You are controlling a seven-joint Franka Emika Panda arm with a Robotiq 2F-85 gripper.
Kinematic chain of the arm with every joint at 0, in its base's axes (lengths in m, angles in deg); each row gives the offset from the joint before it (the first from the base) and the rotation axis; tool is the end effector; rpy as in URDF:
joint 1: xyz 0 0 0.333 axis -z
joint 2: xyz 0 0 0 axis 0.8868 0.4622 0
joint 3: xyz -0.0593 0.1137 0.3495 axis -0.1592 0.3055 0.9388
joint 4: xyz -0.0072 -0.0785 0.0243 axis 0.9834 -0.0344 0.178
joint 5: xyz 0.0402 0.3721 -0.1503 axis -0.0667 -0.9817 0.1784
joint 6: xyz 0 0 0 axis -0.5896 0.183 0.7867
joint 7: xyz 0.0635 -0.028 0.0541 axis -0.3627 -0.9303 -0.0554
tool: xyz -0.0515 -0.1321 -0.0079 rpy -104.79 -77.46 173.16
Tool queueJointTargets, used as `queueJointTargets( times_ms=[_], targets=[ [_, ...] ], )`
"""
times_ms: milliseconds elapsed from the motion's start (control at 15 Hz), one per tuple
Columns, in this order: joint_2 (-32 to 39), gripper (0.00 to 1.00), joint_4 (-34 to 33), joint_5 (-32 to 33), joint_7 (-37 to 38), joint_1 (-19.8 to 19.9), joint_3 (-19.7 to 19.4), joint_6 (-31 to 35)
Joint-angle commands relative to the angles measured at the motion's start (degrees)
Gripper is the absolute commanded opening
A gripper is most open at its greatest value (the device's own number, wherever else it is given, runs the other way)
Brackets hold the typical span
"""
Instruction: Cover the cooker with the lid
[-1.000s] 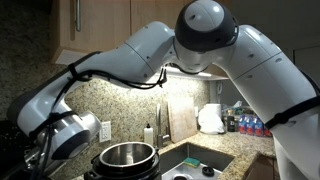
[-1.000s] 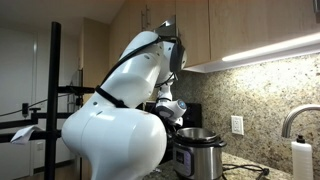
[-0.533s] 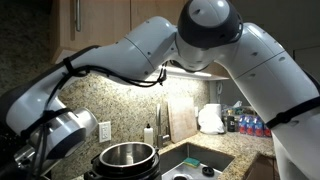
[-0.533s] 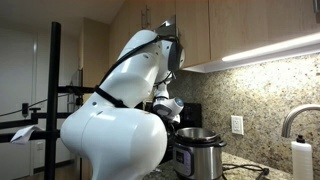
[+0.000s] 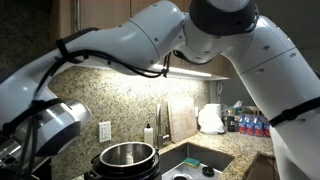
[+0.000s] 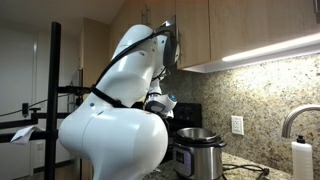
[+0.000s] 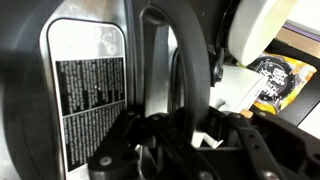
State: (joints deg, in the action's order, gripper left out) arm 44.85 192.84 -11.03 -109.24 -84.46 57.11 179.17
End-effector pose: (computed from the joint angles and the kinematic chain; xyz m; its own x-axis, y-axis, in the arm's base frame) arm 0.5003 0.4798 0.3303 0.9103 0.2017 0.3616 0.4079 -0.5870 -0.6993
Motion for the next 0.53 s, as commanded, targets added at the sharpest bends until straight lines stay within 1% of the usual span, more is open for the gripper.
queueJointTargets(
  times_ms=[0, 267, 467],
  targets=[
    [-4.24, 0.01, 2.68, -4.12, -2.69, 2.68, 0.98, -1.83],
    [-5.38, 0.01, 3.06, -8.40, -2.94, 4.68, 1.10, -2.66],
    [-6.26, 0.01, 3.27, -6.47, 0.14, 4.87, 0.75, -3.39]
  ],
)
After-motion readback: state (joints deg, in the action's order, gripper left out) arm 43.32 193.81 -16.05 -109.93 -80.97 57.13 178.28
